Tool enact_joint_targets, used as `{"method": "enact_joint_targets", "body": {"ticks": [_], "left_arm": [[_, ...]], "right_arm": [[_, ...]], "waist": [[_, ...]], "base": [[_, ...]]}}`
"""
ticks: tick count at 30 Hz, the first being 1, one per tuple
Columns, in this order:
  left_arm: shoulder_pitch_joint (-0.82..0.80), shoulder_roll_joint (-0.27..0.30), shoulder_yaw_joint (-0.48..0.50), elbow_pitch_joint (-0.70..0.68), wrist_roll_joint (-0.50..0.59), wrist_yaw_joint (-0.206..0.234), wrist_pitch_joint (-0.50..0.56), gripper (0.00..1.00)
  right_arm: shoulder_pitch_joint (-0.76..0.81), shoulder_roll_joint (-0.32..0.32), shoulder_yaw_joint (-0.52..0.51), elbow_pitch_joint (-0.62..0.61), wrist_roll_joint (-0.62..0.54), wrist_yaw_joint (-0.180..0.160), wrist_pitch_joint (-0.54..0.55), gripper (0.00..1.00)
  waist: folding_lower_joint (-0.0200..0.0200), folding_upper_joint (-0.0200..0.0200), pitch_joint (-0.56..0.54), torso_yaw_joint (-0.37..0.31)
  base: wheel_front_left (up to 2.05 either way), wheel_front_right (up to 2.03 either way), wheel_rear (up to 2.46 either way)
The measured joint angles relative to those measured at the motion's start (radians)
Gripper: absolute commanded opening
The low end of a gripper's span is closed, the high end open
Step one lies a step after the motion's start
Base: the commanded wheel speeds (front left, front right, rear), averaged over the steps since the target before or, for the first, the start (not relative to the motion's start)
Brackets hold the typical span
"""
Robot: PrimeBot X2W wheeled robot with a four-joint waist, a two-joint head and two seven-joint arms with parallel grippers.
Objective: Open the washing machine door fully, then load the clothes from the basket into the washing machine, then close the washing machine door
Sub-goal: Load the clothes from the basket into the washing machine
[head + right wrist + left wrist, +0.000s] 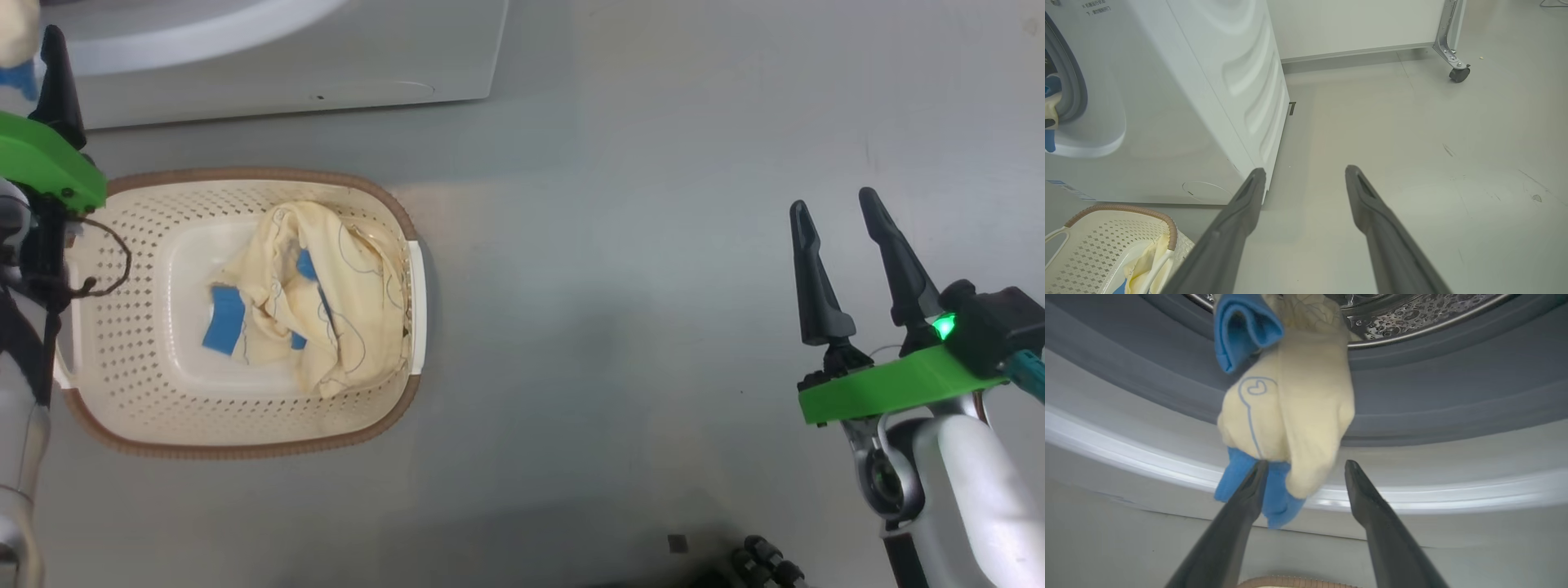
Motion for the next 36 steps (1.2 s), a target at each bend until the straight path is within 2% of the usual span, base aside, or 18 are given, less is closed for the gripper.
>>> {"method": "enact_joint_targets", "body": {"ticks": [4, 5, 6, 20, 26, 34, 36], "left_arm": [[-0.032, 0.001, -0.005, 0.043, 0.000, -0.002, -0.014, 1.00], [-0.038, 0.001, -0.005, 0.050, 0.000, -0.006, -0.019, 0.45], [-0.044, 0.000, -0.006, 0.058, 0.000, -0.006, -0.029, 0.00], [-0.054, 0.003, -0.074, 0.060, -0.007, -0.014, -0.101, 0.00], [-0.075, 0.044, -0.096, 0.058, -0.007, -0.015, -0.098, 0.00], [-0.214, 0.097, -0.146, 0.056, 0.040, -0.013, -0.020, 0.00], [-0.255, 0.116, -0.154, 0.070, 0.055, 0.009, 0.011, 0.00]], "right_arm": [[-0.008, 0.001, 0.000, 0.000, -0.003, 0.000, 0.000, 1.00], [-0.013, 0.001, 0.000, 0.000, -0.007, 0.000, 0.000, 1.00], [-0.015, 0.001, 0.002, 0.000, -0.012, 0.000, 0.000, 1.00], [-0.014, 0.001, 0.020, 0.010, -0.019, 0.000, 0.000, 1.00], [-0.015, 0.001, 0.036, 0.011, -0.019, 0.000, 0.000, 1.00], [-0.019, 0.005, 0.041, 0.001, -0.016, 0.000, 0.000, 1.00], [-0.028, 0.009, 0.041, -0.002, -0.016, 0.000, 0.000, 1.00]], "waist": [[0.0000, 0.0000, 0.003, -0.002], [0.0000, 0.0000, 0.003, -0.001], [0.0000, 0.0000, 0.002, 0.000], [-0.0001, 0.0001, -0.057, 0.018], [-0.0001, 0.0001, -0.051, 0.015], [0.0000, 0.0001, 0.004, 0.000], [0.0000, 0.0000, 0.022, -0.005]], "base": [[0.00, 0.00, 0.00], [0.00, 0.00, 0.00], [0.00, 0.00, 0.00], [0.00, 0.00, 0.00], [0.00, 0.00, 0.00], [0.00, 0.00, 0.00], [0.00, 0.00, 0.00]]}}
